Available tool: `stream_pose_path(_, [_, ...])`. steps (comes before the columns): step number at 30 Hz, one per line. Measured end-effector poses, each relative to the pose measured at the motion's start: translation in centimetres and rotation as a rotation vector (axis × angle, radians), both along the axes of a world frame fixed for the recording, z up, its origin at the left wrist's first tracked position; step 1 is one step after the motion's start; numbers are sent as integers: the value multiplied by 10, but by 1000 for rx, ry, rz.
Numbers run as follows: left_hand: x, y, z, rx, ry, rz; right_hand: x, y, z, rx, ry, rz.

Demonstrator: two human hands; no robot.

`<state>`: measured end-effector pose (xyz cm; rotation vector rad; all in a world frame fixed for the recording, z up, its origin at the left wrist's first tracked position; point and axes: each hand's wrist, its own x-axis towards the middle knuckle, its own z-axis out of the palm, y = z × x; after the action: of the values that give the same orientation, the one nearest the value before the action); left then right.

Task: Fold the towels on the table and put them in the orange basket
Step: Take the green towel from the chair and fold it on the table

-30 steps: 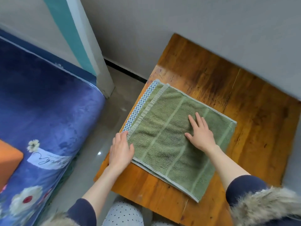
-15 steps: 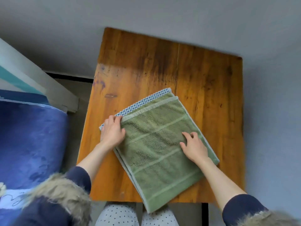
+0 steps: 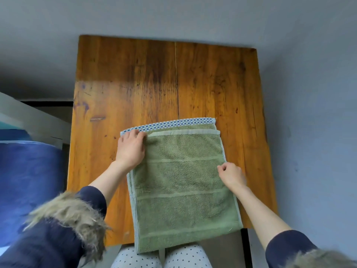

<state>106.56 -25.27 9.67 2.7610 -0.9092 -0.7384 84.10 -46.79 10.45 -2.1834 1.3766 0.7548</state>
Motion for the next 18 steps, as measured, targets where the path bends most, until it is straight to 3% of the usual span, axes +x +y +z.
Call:
stream_pose_path(3, [5, 7, -1, 93, -48, 132, 23, -19, -4, -82, -197, -56])
stream_pose_path(6, [14, 6, -5, 79, -42, 183, 57, -40, -8, -32, -365, -142])
stream_pose_path(13, [19, -2, -10, 125, 29, 240, 84, -52, -17, 62, -391, -386])
stream_pose_path(15, [21, 1, -8, 50, 120, 338, 82, -52, -14, 91, -406, -401])
stream_pose_path(18, [24, 12, 6, -206, 493, 644, 74, -52, -2, 108, -452, -437])
